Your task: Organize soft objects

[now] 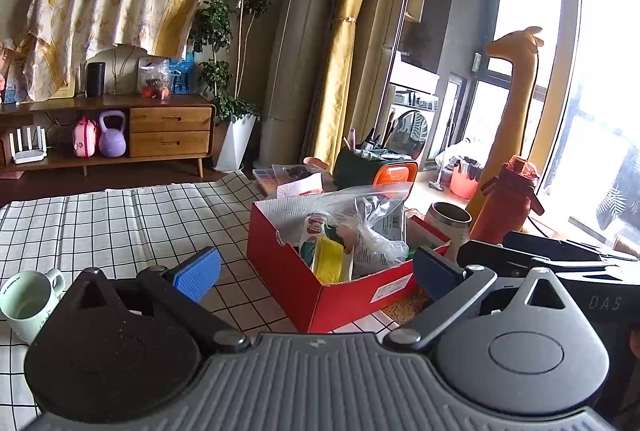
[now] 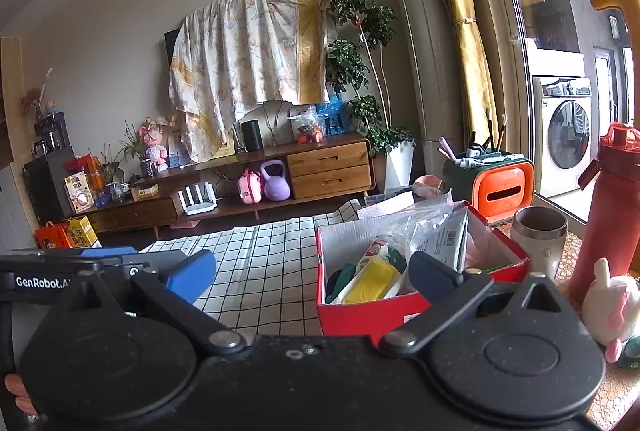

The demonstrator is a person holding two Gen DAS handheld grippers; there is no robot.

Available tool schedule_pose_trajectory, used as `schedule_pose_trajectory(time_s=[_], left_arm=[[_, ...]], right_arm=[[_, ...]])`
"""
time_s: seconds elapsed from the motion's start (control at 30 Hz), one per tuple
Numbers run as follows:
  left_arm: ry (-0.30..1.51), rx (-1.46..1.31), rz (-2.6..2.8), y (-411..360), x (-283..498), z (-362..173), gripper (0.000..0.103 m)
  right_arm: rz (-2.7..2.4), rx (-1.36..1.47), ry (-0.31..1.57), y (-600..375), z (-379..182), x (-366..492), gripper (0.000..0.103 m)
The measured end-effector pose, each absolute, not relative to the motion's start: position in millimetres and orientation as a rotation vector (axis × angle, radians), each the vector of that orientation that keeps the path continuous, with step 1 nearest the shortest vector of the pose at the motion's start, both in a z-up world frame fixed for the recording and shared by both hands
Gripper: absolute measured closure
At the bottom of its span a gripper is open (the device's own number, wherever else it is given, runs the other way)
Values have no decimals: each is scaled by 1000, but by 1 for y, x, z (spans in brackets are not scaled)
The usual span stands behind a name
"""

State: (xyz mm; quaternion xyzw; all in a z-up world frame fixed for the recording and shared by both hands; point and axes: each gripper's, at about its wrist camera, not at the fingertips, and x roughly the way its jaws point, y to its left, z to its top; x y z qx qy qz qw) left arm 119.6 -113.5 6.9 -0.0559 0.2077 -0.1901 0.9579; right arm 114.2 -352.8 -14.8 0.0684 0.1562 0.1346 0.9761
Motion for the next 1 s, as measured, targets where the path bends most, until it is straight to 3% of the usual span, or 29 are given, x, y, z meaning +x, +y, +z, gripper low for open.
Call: schedule_pose_trajectory(time_s=[1.0], left_arm=[[428, -123, -370, -107, 111, 7, 0]], right_arm=[[251, 125, 322, -351, -18, 114, 0]])
